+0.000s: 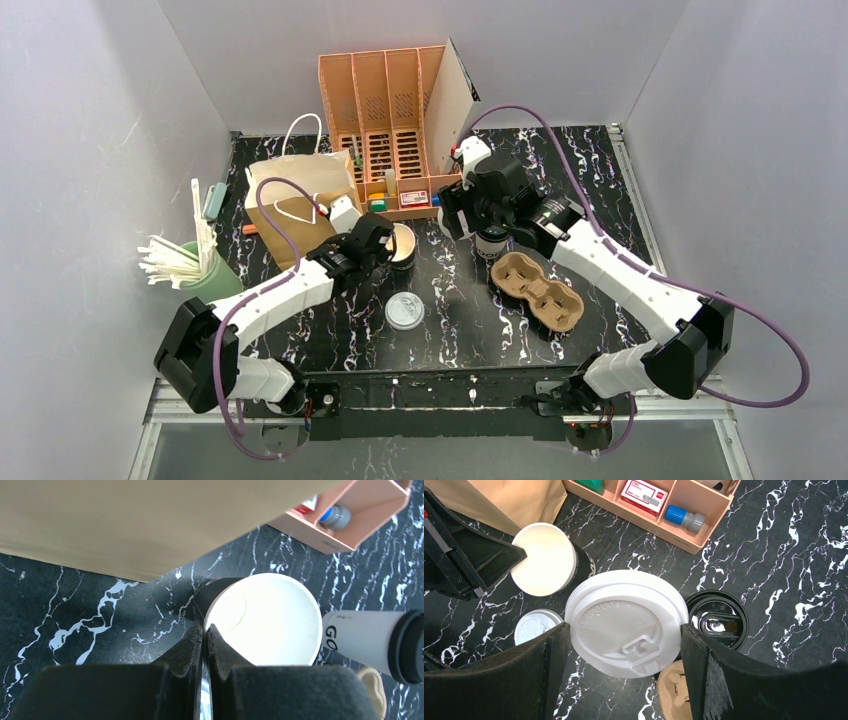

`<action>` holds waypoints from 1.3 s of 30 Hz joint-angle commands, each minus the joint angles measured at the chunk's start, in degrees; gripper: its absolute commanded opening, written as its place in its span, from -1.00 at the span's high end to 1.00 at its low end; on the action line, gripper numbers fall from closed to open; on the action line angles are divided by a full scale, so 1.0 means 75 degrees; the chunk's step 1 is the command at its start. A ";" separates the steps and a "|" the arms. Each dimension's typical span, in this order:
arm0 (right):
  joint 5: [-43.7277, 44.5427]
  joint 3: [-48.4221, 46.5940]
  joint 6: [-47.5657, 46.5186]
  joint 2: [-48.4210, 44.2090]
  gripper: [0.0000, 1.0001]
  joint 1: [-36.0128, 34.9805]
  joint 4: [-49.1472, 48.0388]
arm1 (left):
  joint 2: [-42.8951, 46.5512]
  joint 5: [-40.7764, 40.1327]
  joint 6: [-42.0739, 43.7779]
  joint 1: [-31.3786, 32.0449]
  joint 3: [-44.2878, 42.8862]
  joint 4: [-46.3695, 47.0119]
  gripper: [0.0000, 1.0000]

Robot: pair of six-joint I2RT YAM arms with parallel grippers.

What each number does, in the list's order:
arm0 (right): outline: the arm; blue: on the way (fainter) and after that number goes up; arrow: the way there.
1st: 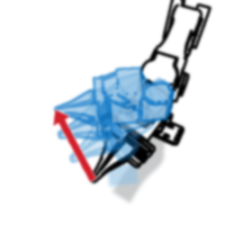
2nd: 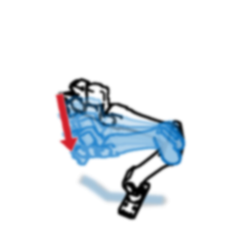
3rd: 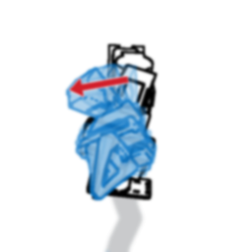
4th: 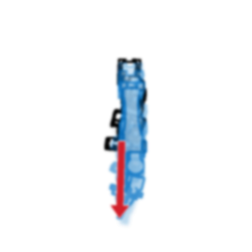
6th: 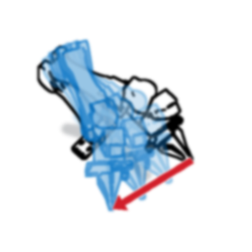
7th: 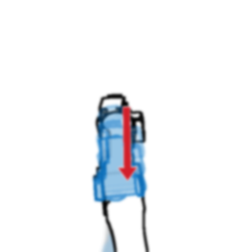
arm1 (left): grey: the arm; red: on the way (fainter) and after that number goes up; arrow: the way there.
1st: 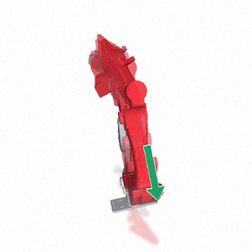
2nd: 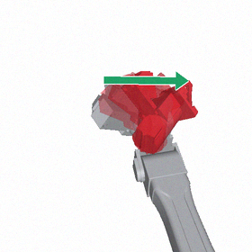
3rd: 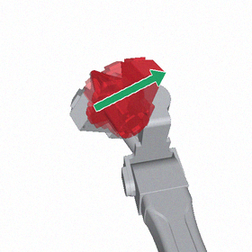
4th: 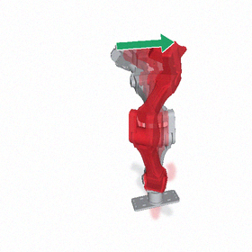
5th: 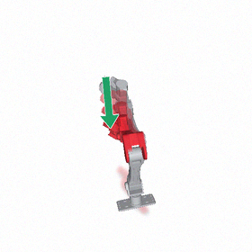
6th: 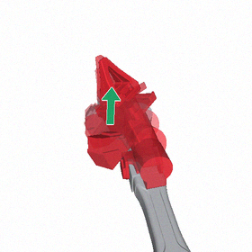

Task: Pack the takeout coffee
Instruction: Move the coffee cup to the center of the board.

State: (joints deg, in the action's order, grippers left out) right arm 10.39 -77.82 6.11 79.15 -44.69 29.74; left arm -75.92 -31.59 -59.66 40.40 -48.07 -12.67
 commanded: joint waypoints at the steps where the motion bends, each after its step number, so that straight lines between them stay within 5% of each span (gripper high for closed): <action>1: 0.0234 0.0119 0.0176 -0.0685 -0.41 0.0028 0.0011 | 0.0472 0.0325 0.0360 0.0165 -0.0388 -0.0209 1.00; 9: 0.0466 0.0657 0.0481 -0.1573 -0.40 0.0028 0.0615 | 0.0303 0.1074 0.0729 0.1226 -0.0949 -0.0600 1.00; 17: 0.0695 0.1153 0.0862 -0.2614 -0.40 0.0023 0.1429 | -0.0553 0.0502 0.0576 0.2497 -0.1245 -0.0682 1.00; 27: -0.0715 0.1048 0.1570 -0.2749 -0.42 0.0028 0.2782 | -0.1689 0.0218 0.1079 0.3149 -0.2193 -0.1095 0.99; 39: -0.1137 0.0917 0.1711 -0.2296 -0.43 0.0028 0.3305 | -0.1235 0.0157 0.1604 0.3162 -0.2463 -0.1458 0.09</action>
State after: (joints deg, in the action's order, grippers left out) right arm 4.49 -68.88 18.31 59.27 -44.64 52.01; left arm -89.25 -27.49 -49.82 63.88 -64.77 -21.19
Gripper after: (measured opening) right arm 0.831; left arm 0.378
